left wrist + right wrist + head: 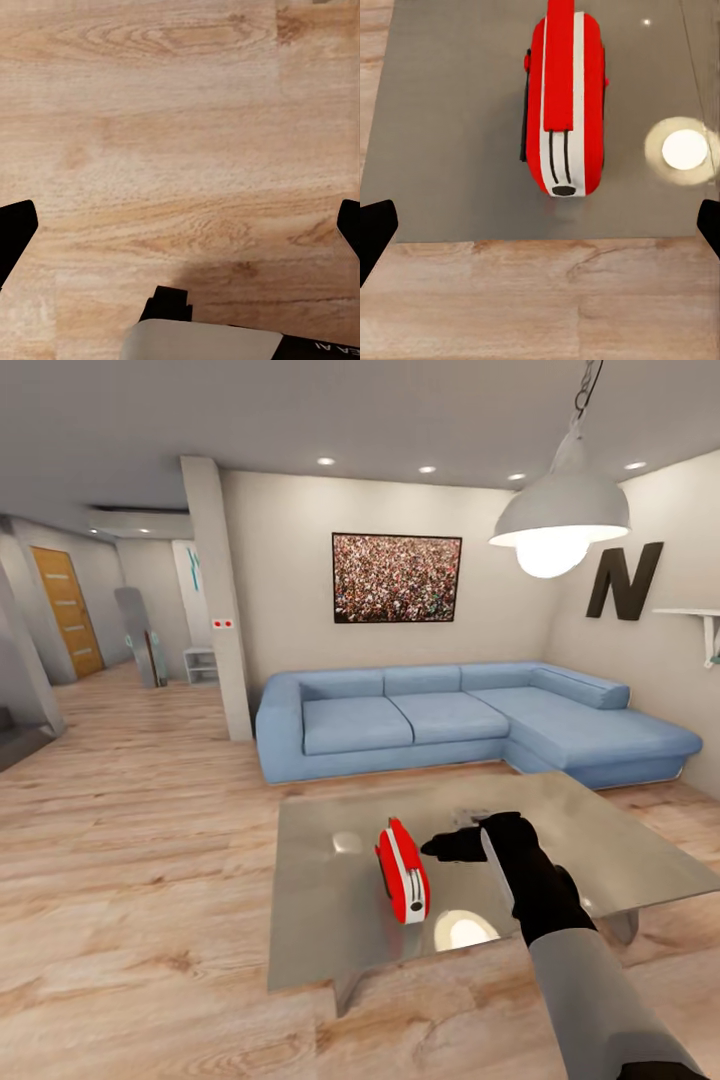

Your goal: Turn on the radio receiver that's on the table in the living room.

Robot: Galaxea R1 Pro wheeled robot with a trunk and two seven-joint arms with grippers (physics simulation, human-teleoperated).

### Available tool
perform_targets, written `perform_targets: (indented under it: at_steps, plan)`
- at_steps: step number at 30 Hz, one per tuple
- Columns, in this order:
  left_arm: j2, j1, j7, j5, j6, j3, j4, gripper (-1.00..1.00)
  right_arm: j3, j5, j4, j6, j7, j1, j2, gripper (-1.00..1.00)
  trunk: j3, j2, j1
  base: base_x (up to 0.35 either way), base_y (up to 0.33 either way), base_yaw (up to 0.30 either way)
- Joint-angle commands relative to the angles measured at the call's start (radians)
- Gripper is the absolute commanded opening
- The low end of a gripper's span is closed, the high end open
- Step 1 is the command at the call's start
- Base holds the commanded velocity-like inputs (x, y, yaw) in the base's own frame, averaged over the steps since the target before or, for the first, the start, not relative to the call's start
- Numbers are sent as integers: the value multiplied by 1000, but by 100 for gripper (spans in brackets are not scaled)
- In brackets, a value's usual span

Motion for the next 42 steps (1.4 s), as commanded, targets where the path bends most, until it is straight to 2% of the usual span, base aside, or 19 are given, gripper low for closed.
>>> perform_targets:
  at_steps: [1, 3, 5, 8, 12, 19, 27, 29, 33, 42]
  plan:
    - [0, 0, 0, 0, 0, 0, 0, 100, -1, 1, 0, 0, -2, 0, 0, 100, 0, 0, 0, 320, 0, 0]
    - [0, 0, 0, 0, 0, 0, 0, 100, -2, 15, 0, 0, -11, 0, 0, 100, 0, 0, 0, 322, 0, 0]
    - [0, 0, 0, 0, 0, 0, 0, 100, -4, 46, 1, 0, -24, 0, 0, 100, 0, 0, 0, 324, 0, 0]
    - [0, 0, 0, 0, 0, 0, 0, 100, -3, 61, 1, 2, -29, 0, 1, 100, 0, 0, 0, 324, 0, 0]
    - [0, 0, 0, 0, 0, 0, 0, 100, 0, 67, 1, 2, -36, 0, 1, 100, 0, 0, 0, 275, 0, 0]
    - [-1, 0, 0, 0, -1, 0, 0, 100, 4, 69, 2, 1, -43, 0, 1, 100, 0, 0, 0, 44, 1, 0]
    - [1, 0, 0, 0, -1, 2, 0, 100, 10, 67, 5, 1, -43, 0, 3, 100, 0, 0, 0, 186, 171, 0]
    - [1, 0, 0, 0, -1, 2, 0, 100, 22, 66, 6, 1, -43, 0, 3, 100, 0, 0, 0, 230, 205, 0]
    - [1, 0, 0, 0, -1, 2, 0, 100, 90, 62, 11, 1, -43, 0, 3, 100, 0, 0, 0, 110, 88, 0]
    - [1, 0, 0, 0, -1, 2, 0, 100, 104, 60, 12, 0, -43, 0, 3, 100, 0, 0, 0, 6, 5, 0]
